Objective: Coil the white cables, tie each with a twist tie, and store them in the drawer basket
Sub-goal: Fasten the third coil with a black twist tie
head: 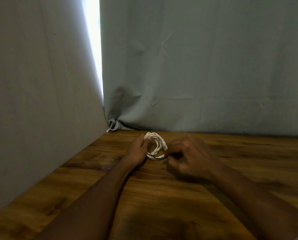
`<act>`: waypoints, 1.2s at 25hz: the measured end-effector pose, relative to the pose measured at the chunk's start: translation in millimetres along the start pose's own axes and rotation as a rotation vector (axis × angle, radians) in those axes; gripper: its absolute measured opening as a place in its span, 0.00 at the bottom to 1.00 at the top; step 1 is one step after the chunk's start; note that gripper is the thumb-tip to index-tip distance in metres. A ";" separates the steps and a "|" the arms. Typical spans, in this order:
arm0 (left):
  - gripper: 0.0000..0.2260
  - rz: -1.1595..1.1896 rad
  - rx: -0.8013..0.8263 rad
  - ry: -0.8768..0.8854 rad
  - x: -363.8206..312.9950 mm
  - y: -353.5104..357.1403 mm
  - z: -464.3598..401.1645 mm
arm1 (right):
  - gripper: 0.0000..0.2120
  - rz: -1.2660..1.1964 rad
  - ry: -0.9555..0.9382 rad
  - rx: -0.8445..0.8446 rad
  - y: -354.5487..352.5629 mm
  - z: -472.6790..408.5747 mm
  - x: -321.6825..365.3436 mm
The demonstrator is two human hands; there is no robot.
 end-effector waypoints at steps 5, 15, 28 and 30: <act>0.19 -0.115 0.085 0.024 -5.4 4.1 3.1 | 0.11 0.291 -0.017 0.014 0.9 -0.2 -7.9; 0.21 -0.050 0.118 -0.021 -5.2 5.0 5.9 | 0.09 0.316 -0.109 0.016 -0.4 -3.9 2.0; 0.11 0.283 0.092 -0.214 -5.1 -0.7 4.1 | 0.12 0.350 -0.098 0.010 -1.8 -3.4 -2.5; 0.10 0.278 0.093 -0.219 -7.6 0.6 6.5 | 0.14 0.400 -0.100 0.019 -0.8 -4.1 -2.5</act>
Point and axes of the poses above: each hand's wrist, its own z-axis away from the middle knuckle, its own y-axis out of the palm, x = y × z, the point moved 4 cm from there along -z, towards the middle knuckle, and after that the axes turned 14 degrees about z, right-handed, at the moved point
